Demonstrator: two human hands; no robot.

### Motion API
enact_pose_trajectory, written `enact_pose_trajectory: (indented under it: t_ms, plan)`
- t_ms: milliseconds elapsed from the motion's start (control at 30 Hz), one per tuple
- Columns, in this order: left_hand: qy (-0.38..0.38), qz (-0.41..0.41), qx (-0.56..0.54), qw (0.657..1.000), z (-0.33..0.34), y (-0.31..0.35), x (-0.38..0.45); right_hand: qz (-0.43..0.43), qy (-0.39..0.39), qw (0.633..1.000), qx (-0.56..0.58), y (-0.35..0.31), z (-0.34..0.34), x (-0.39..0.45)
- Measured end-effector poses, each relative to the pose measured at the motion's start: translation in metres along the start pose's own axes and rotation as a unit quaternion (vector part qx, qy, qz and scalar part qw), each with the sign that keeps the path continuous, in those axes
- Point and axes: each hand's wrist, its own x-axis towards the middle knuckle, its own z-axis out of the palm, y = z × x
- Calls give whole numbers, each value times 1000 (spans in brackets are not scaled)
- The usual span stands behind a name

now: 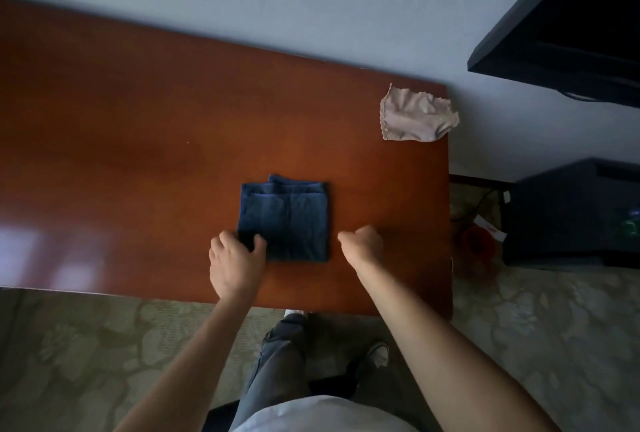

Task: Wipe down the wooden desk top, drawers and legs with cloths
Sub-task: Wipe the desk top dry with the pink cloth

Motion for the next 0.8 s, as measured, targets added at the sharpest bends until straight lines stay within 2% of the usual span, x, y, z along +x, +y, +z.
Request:
enact_pose_trajectory:
  t_ms: [67, 167, 233, 267, 300, 433, 533, 633, 700, 800]
  plan:
    - [25, 69, 52, 996, 0, 12, 13, -39, -19, 999, -13, 3, 8, -4]
    - [-5, 230, 106, 967, 0, 33, 32, -125, 10, 992, -21, -16, 20, -8]
    - [-42, 383, 197, 901, 13, 40, 33, -154, 2, 988, -20, -30, 28, -8]
    - [-68, 433, 239, 866, 23, 41, 31, -157, -7, 987, -26, -34, 31, -4]
    - [-91, 449, 271, 847, 32, 41, 29, -156, -12, 987, -30, -35, 32, 4]
    - [-123, 462, 304, 824, 67, 50, 28, -113, 27, 993, 29, -23, -5, 44]
    - [-153, 504, 319, 788, 95, 89, 14, -98, 80, 991, 33, 3, -53, 74]
    - [-157, 517, 333, 773, 123, 143, -3, -94, 117, 988, -24, 21, -97, 101]
    - [-161, 512, 321, 781, 140, 181, -8, -126, 166, 977, -52, 15, -124, 125]
    - [-159, 512, 311, 785, 165, 211, -8, -229, 227, 942, -97, -24, -153, 171]
